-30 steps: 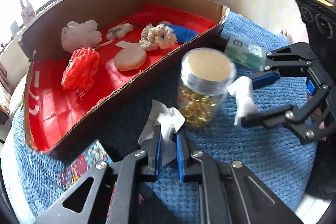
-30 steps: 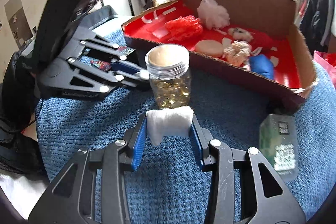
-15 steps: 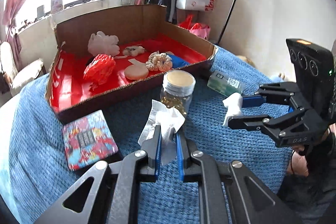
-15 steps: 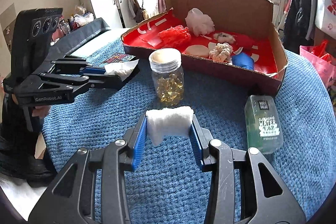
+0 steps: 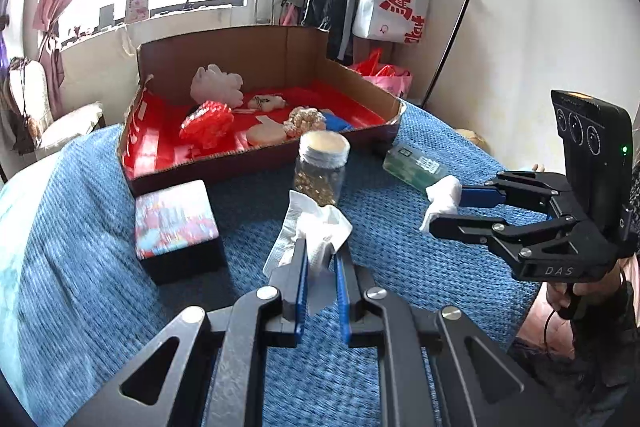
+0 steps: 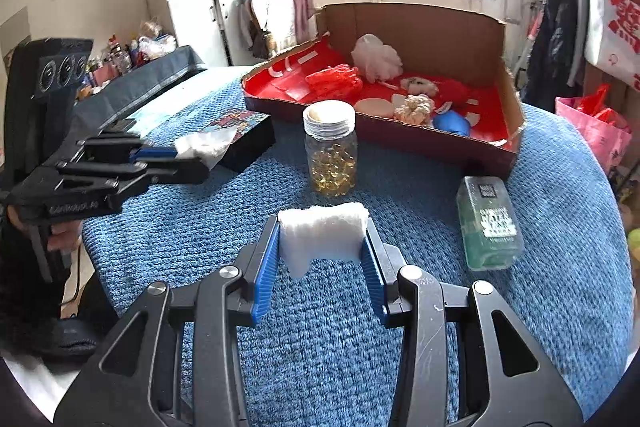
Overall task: Organize soft objects
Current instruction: 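Lift the tissue and cotton pad and carry both into the box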
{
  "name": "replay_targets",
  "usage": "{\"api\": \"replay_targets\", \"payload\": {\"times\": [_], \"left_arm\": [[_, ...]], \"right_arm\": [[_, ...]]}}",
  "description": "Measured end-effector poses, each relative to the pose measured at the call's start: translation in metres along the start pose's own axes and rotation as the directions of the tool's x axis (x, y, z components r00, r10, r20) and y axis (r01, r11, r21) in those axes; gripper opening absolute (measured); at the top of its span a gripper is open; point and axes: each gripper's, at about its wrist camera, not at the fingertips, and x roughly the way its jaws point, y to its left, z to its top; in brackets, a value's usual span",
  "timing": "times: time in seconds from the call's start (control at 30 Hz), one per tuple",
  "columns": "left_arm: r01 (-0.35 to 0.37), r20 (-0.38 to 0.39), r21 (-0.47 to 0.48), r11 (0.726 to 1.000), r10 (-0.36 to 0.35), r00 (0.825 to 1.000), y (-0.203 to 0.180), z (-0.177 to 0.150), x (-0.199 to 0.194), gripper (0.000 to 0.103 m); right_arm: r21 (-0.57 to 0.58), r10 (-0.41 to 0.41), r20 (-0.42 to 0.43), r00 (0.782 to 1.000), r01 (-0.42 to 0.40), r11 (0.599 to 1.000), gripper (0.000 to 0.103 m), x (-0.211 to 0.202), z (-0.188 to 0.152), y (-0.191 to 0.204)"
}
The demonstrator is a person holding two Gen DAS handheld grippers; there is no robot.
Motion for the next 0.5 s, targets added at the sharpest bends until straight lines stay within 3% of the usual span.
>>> {"api": "replay_targets", "payload": {"times": [0.3,0.5], "left_arm": [[0.0,0.015,-0.038,0.999,0.0,1.0,-0.018,-0.028,0.003,0.013],[0.012,-0.027,-0.048,0.999,-0.013,1.0,-0.017,-0.036,0.021,0.013]], "right_arm": [[0.033,-0.053,-0.008,0.999,0.053,0.998,0.037,0.001,-0.027,0.004],[0.047,-0.067,-0.024,0.997,0.068,0.997,0.037,0.008,-0.026,-0.002]]}}
